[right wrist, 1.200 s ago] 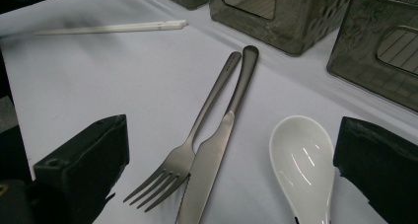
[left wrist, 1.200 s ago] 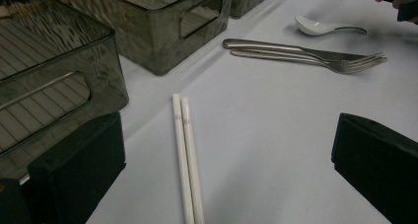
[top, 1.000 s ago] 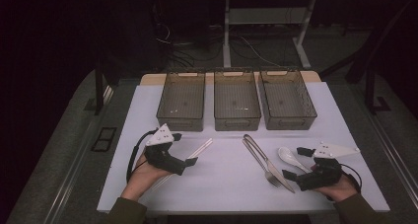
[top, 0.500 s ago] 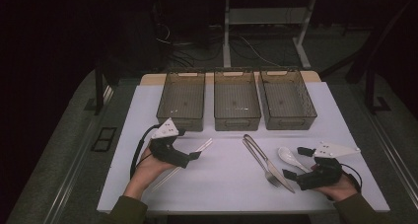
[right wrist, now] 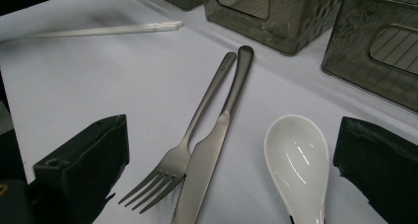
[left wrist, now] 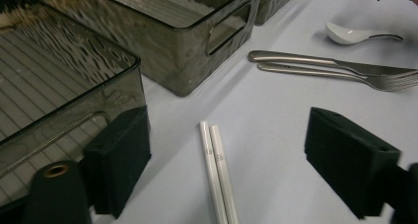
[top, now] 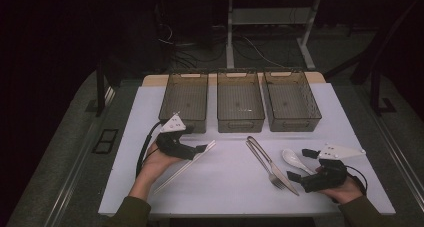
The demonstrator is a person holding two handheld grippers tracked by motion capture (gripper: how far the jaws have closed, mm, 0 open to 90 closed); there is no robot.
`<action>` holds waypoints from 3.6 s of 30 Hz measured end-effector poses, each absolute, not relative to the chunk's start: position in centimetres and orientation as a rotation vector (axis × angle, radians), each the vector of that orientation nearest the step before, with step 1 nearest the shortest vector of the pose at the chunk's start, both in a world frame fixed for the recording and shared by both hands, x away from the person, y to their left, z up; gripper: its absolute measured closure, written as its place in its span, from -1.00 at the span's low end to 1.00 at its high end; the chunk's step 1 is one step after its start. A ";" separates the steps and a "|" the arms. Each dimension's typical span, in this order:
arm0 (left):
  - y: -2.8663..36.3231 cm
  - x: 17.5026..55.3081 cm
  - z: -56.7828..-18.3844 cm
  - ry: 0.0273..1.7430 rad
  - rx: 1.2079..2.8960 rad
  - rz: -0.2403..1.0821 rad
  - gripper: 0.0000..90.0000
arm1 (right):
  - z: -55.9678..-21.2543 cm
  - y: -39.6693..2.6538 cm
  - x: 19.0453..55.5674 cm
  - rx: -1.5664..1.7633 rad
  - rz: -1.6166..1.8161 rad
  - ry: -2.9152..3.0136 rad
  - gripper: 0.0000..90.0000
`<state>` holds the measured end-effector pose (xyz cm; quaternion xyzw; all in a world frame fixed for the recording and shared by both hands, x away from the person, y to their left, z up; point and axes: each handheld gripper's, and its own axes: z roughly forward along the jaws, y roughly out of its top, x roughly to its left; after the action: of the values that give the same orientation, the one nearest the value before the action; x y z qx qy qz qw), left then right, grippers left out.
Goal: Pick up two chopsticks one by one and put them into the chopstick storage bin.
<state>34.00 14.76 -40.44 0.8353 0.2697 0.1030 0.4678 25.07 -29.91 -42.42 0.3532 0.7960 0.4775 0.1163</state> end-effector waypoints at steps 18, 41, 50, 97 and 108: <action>14.9 34.5 -41.6 0.738 2.110 0.185 0.20 | -42.5 -30.0 25.1 1.035 1.397 2.330 -0.99; 14.4 34.7 -43.2 0.787 2.240 0.101 0.71 | -42.5 -30.0 25.1 1.034 1.394 2.330 -0.99; 14.4 34.8 -43.7 0.809 2.266 0.082 0.76 | -42.5 -30.0 25.1 1.034 1.394 2.330 -0.99; 15.5 32.9 -44.3 0.882 2.266 0.201 0.85 | -42.5 -30.0 25.0 1.039 1.389 2.335 -0.99; 15.1 32.9 -44.0 0.864 2.293 0.220 0.88 | -42.4 -30.0 25.0 1.040 1.391 2.335 -0.99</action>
<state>32.86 15.08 -44.03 0.8785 0.3310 0.0844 0.3340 25.02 -30.00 -42.45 0.3552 0.7969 0.4748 0.1156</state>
